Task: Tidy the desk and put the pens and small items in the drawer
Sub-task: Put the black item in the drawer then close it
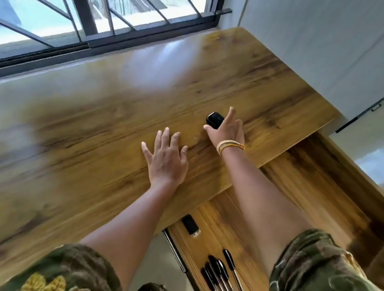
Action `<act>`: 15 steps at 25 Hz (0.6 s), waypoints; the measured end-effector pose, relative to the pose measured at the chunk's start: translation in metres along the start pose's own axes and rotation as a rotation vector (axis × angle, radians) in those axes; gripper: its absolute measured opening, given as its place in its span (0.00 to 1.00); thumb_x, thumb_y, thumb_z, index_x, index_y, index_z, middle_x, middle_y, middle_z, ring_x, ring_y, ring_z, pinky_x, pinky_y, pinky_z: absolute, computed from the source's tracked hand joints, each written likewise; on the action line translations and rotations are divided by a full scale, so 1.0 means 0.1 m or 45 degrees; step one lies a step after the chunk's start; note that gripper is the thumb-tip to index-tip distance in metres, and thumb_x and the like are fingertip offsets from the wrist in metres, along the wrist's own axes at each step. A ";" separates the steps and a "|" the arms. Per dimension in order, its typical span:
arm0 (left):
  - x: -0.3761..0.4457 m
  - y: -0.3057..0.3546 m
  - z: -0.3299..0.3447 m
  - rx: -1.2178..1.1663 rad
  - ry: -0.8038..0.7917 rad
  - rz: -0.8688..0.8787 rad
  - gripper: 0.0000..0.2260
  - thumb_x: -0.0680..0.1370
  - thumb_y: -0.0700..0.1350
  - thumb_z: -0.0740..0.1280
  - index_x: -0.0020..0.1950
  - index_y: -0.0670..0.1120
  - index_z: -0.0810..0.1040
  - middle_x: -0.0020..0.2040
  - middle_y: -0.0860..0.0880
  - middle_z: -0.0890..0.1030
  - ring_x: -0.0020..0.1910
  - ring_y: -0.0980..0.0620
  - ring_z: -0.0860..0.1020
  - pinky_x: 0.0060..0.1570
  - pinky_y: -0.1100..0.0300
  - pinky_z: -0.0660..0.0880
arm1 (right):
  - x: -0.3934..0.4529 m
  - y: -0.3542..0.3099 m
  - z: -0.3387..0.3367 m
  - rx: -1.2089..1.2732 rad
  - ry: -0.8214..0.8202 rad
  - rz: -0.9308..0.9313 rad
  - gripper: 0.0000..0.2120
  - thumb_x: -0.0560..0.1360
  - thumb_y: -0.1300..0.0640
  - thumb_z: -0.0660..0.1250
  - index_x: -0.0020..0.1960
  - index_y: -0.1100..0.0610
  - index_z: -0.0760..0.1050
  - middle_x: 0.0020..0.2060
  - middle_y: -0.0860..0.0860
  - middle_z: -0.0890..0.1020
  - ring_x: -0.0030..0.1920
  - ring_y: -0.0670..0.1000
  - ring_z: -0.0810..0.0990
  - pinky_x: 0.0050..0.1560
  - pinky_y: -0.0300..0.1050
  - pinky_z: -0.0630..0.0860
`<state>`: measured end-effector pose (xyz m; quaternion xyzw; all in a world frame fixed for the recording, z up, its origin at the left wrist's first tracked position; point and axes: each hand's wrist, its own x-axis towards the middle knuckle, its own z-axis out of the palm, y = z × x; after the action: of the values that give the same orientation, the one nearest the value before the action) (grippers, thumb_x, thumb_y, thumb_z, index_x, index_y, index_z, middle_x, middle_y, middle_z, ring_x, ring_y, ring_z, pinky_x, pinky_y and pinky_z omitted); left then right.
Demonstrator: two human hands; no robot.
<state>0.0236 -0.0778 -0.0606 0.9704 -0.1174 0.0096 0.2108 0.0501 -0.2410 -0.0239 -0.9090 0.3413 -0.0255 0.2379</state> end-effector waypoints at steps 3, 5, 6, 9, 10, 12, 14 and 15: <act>0.05 0.01 0.01 0.013 -0.005 0.000 0.21 0.81 0.54 0.54 0.74 0.51 0.64 0.78 0.48 0.60 0.78 0.47 0.55 0.73 0.36 0.45 | 0.12 0.00 0.01 -0.070 -0.022 0.016 0.34 0.71 0.39 0.68 0.68 0.57 0.64 0.61 0.63 0.74 0.58 0.63 0.77 0.56 0.51 0.75; 0.04 0.01 0.01 0.014 -0.003 0.008 0.21 0.81 0.54 0.54 0.74 0.51 0.64 0.78 0.48 0.60 0.78 0.47 0.55 0.73 0.35 0.46 | 0.11 0.01 0.04 -0.091 0.007 -0.011 0.30 0.73 0.38 0.67 0.65 0.57 0.66 0.59 0.62 0.75 0.57 0.63 0.77 0.55 0.51 0.75; 0.04 0.01 0.01 0.015 -0.004 0.008 0.21 0.81 0.54 0.54 0.73 0.51 0.64 0.78 0.48 0.61 0.78 0.47 0.55 0.73 0.35 0.46 | 0.11 0.01 0.05 -0.100 0.016 -0.025 0.29 0.73 0.38 0.66 0.65 0.57 0.67 0.58 0.63 0.75 0.57 0.63 0.78 0.54 0.51 0.75; 0.05 0.01 0.02 0.009 0.005 0.002 0.20 0.82 0.53 0.54 0.73 0.51 0.65 0.78 0.48 0.61 0.78 0.47 0.55 0.73 0.35 0.46 | 0.09 0.03 0.03 -0.086 -0.003 -0.045 0.30 0.73 0.39 0.66 0.65 0.58 0.65 0.58 0.63 0.75 0.57 0.63 0.77 0.54 0.51 0.75; 0.04 0.01 0.02 0.009 0.008 0.009 0.20 0.82 0.53 0.54 0.73 0.51 0.65 0.78 0.48 0.61 0.78 0.47 0.55 0.73 0.35 0.46 | 0.07 0.04 0.03 -0.080 -0.005 -0.054 0.31 0.73 0.40 0.67 0.65 0.59 0.65 0.59 0.63 0.75 0.57 0.62 0.77 0.55 0.51 0.75; 0.04 0.01 0.02 0.012 0.010 0.018 0.20 0.82 0.53 0.54 0.73 0.51 0.65 0.78 0.47 0.61 0.78 0.47 0.55 0.73 0.35 0.46 | -0.01 0.08 0.00 -0.035 0.018 -0.077 0.31 0.74 0.40 0.67 0.65 0.61 0.64 0.59 0.63 0.75 0.58 0.62 0.77 0.55 0.52 0.75; 0.03 0.00 0.01 0.011 -0.006 0.026 0.20 0.82 0.53 0.54 0.74 0.50 0.65 0.78 0.47 0.61 0.78 0.47 0.55 0.72 0.35 0.45 | -0.15 0.15 -0.03 0.083 0.031 -0.086 0.30 0.74 0.41 0.67 0.63 0.63 0.65 0.59 0.63 0.75 0.56 0.62 0.78 0.53 0.52 0.76; 0.03 0.00 0.01 0.004 -0.013 0.022 0.21 0.82 0.53 0.54 0.74 0.50 0.65 0.78 0.47 0.60 0.78 0.46 0.54 0.72 0.35 0.45 | -0.22 0.18 -0.04 0.135 0.037 -0.112 0.29 0.74 0.41 0.67 0.62 0.62 0.66 0.58 0.62 0.75 0.55 0.62 0.78 0.51 0.52 0.76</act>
<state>0.0269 -0.0793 -0.0610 0.9698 -0.1267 0.0065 0.2085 0.0218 -0.2407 -0.0258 -0.9088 0.3025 -0.0671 0.2794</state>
